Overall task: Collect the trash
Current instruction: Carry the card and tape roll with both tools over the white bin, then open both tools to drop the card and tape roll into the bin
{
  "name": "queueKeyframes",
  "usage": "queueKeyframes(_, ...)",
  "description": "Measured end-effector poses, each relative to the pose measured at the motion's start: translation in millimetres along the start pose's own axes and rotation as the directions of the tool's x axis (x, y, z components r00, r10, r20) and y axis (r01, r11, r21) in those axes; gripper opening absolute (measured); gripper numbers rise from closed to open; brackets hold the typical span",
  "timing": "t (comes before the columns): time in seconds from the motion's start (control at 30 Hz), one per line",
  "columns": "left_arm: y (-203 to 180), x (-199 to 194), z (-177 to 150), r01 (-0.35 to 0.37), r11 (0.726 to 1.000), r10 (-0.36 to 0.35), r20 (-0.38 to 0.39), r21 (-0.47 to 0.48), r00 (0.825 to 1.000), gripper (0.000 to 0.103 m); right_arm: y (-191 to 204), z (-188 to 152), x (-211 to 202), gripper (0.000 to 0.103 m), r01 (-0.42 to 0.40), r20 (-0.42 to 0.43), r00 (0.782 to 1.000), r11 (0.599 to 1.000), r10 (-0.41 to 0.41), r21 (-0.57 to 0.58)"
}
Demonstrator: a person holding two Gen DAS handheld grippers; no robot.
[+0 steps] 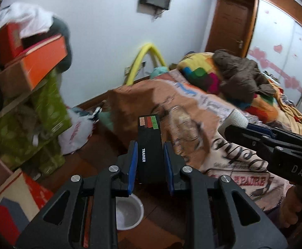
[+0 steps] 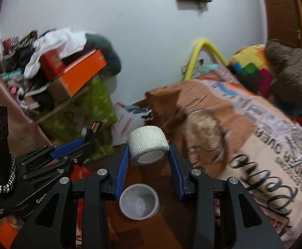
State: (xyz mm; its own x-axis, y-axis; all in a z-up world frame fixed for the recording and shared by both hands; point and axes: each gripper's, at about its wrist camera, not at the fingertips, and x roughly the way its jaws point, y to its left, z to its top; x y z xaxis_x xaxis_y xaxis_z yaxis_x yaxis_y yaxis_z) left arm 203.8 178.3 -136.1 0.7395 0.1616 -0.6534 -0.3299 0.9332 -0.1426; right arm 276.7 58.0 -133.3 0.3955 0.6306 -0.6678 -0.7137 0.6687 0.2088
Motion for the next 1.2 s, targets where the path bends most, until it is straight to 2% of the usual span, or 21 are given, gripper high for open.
queueKeyframes(0.2, 43, 16, -35, -0.047, 0.996, 0.042, -0.062, -0.07, 0.997, 0.024, 22, -16, 41, 0.036, -0.031, -0.103, 0.994, 0.999, 0.029, -0.027)
queueKeyframes(0.43, 80, 52, -82, -0.081, 0.983, 0.052, -0.172, -0.167, 0.984, 0.024, 30, -41, 89, 0.036, -0.025, -0.236, 0.972, 0.998, 0.013, -0.049)
queueKeyframes(0.57, 95, 71, -109, -0.105, 0.972, 0.055, -0.231, -0.21, 0.971, 0.024, 30, -58, 118, 0.036, -0.026, -0.315, 0.949, 0.999, 0.012, -0.042)
queueKeyframes(0.8, 114, 105, -149, -0.146, 0.956, 0.051, -0.349, -0.253, 0.936, 0.024, 31, -84, 170, 0.036, -0.028, -0.44, 0.898, 0.999, 0.01, -0.035)
queueKeyframes(0.93, 124, 123, -163, -0.162, 0.948, 0.041, -0.402, -0.273, 0.915, 0.024, 34, -89, 191, 0.036, -0.05, -0.482, 0.876, 0.998, 0.023, -0.043)
queueKeyframes(1.13, 125, 141, -168, -0.172, 0.949, 0.041, -0.435, -0.266, 0.899, 0.024, 39, -83, 203, 0.038, -0.139, -0.503, 0.857, 0.99, 0.11, -0.021)
queueKeyframes(1.2, 124, 147, -167, -0.166, 0.95, 0.032, -0.442, -0.266, 0.896, 0.024, 39, -82, 203, 0.051, -0.13, -0.501, 0.86, 0.991, 0.097, -0.031)
